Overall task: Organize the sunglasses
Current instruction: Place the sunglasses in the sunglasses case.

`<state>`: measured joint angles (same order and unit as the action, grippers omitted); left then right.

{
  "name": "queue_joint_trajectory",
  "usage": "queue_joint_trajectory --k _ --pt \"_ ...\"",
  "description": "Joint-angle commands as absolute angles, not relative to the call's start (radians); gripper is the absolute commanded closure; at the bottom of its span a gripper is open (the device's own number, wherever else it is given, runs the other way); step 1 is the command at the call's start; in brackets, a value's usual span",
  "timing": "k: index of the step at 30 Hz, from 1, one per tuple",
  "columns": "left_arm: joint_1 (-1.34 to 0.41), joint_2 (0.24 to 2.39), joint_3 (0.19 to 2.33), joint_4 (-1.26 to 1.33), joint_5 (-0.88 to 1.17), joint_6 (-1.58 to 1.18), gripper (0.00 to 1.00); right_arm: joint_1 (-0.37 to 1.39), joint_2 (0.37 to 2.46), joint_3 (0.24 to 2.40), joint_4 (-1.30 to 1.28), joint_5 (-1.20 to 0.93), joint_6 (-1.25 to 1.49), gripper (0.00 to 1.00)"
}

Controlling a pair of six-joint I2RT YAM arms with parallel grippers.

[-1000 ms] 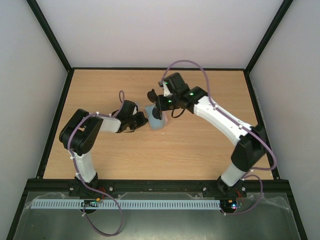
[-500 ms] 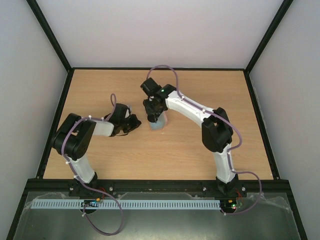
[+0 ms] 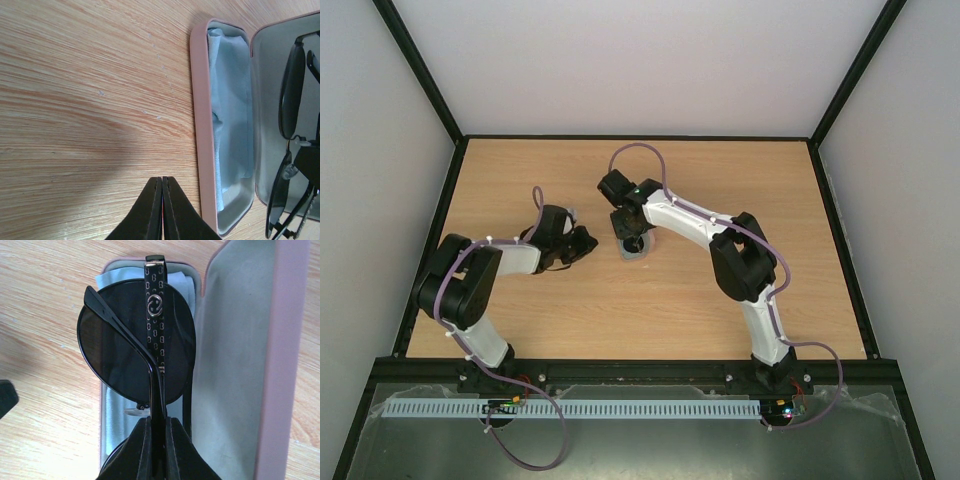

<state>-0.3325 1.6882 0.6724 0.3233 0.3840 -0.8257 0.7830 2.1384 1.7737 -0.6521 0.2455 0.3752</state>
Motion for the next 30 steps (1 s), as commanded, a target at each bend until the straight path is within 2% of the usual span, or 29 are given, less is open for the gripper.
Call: queue_joint_trajectory --k 1,19,24,30 --pt "-0.327 1.667 0.661 0.327 0.397 -0.811 0.95 0.783 2.184 1.761 -0.628 0.271 0.344 0.99" --pt "-0.327 1.65 0.663 0.321 0.402 -0.811 0.96 0.782 2.282 1.811 -0.653 0.311 0.389 0.97" --pt "-0.328 1.644 0.664 0.313 0.399 -0.806 0.95 0.783 2.22 1.803 -0.65 0.295 0.39 0.75" --pt "-0.327 1.643 0.667 0.309 0.399 -0.806 0.96 0.791 2.128 1.84 -0.678 0.246 0.375 0.56"
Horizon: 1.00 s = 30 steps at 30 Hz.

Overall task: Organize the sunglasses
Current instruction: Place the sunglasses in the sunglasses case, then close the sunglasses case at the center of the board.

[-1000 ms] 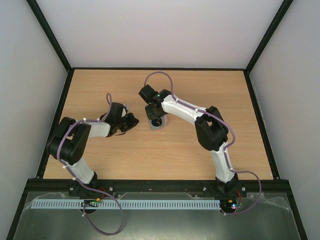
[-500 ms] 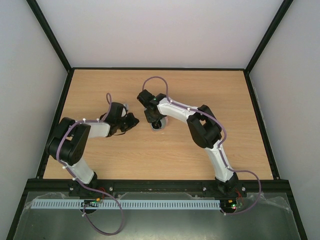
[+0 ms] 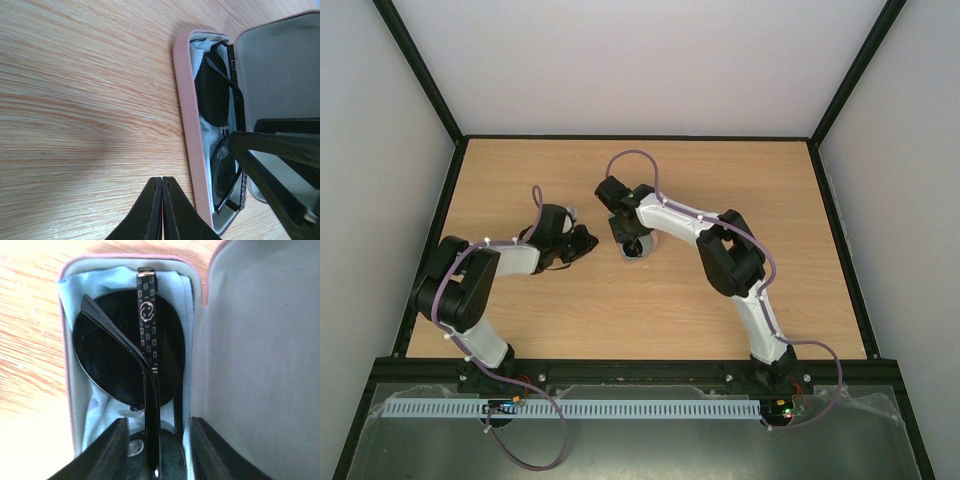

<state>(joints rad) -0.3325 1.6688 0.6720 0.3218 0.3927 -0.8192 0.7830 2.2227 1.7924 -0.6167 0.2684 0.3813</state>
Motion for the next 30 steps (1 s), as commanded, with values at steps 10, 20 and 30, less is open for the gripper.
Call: queue_joint_trajectory --k 10,20,30 --pt "-0.327 1.644 0.681 0.288 0.392 -0.8 0.95 0.747 1.869 1.681 -0.649 0.256 0.428 0.5" --pt "-0.328 1.664 0.676 0.307 0.395 -0.805 0.95 0.512 1.842 1.448 -0.494 0.058 0.448 0.81" --pt "-0.348 1.71 0.676 0.344 0.396 -0.819 0.95 0.684 1.994 1.541 -0.445 -0.013 0.437 0.83"
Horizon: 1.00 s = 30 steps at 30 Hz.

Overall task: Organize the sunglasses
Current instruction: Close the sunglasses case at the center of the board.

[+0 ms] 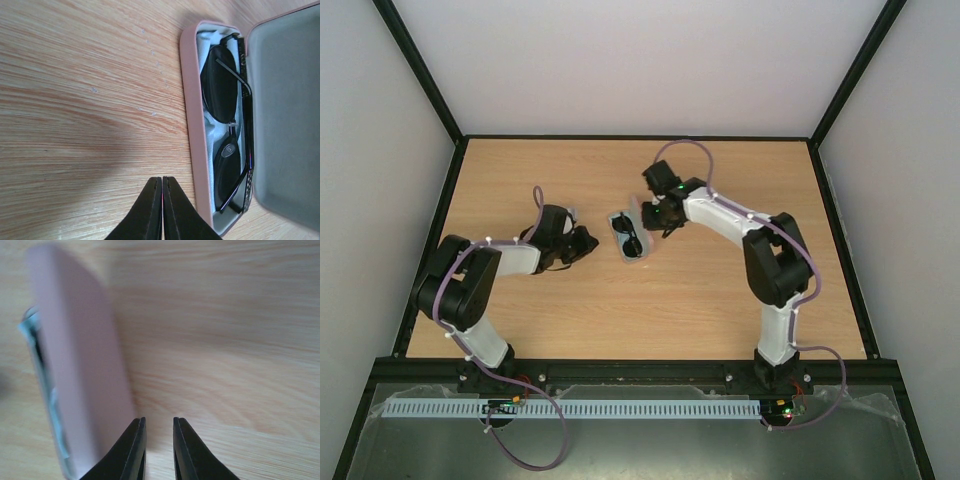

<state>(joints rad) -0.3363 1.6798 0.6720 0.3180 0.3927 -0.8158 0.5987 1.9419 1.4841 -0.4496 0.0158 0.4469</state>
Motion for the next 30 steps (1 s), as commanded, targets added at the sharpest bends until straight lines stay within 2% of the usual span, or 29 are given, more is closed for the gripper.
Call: queue_joint_trajectory --k 1,11,21,30 --pt "-0.353 1.717 0.675 0.35 0.396 -0.82 0.95 0.7 2.002 1.544 -0.445 0.001 0.446 0.83" --pt "-0.397 1.828 0.686 0.45 0.406 -0.838 0.97 0.737 2.012 1.509 -0.418 0.028 0.474 0.83" --pt "-0.396 1.838 0.675 0.469 0.412 -0.834 0.97 0.738 2.075 1.647 -0.462 0.021 0.444 0.8" --pt "-0.394 1.854 0.691 0.47 0.415 -0.827 0.98 0.739 2.133 1.684 -0.467 0.004 0.424 0.79"
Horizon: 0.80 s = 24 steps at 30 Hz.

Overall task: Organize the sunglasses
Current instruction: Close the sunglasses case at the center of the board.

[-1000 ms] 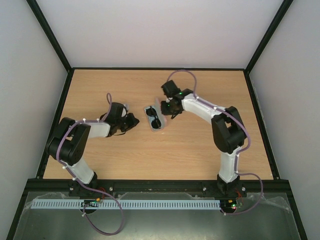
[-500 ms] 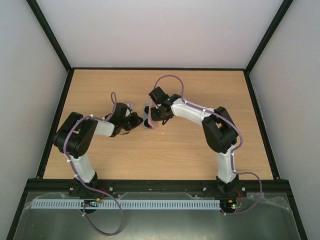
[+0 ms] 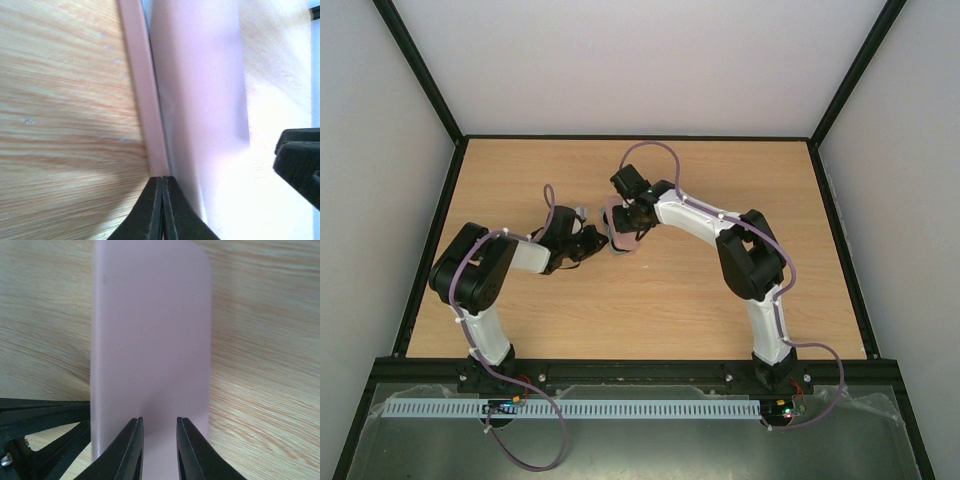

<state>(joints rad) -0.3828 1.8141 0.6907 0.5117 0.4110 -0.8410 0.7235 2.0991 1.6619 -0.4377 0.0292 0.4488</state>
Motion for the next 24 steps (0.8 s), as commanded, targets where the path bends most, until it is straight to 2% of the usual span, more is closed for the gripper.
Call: queue_joint_trajectory --k 1,8,13,15,18,19,20,21,22,23,24 --pt "-0.393 1.855 0.69 0.47 0.415 -0.827 0.98 0.738 2.134 1.684 -0.466 0.005 0.419 0.79" --pt "-0.368 1.833 0.674 0.463 0.42 -0.817 0.98 0.74 2.164 1.713 -0.511 0.003 0.392 0.79" --pt "-0.33 1.707 0.644 0.378 0.423 -0.795 0.95 0.74 2.046 1.673 -0.502 0.024 0.417 0.79" --pt "-0.324 1.617 0.652 0.297 0.41 -0.772 0.89 0.737 1.977 1.644 -0.505 0.046 0.427 0.73" --pt "-0.32 1.466 0.683 0.155 0.354 -0.726 0.75 0.723 1.84 1.516 -0.477 0.08 0.45 0.66" --pt "-0.318 1.418 0.695 0.113 0.333 -0.712 0.66 0.716 1.79 1.463 -0.465 0.093 0.458 0.57" --pt "-0.312 1.376 0.705 0.081 0.322 -0.7 0.51 0.703 1.74 1.414 -0.453 0.108 0.466 0.48" --pt "-0.303 1.338 0.713 0.057 0.314 -0.693 0.32 0.687 1.687 1.354 -0.439 0.125 0.476 0.35" --pt "-0.293 1.296 0.722 0.03 0.307 -0.68 0.05 0.665 1.636 1.294 -0.419 0.14 0.484 0.22" --pt "-0.283 1.273 0.735 0.009 0.297 -0.669 0.01 0.639 1.561 1.236 -0.399 0.145 0.491 0.11" --pt "-0.274 1.256 0.75 -0.013 0.281 -0.657 0.01 0.601 1.509 1.181 -0.381 0.15 0.501 0.05"
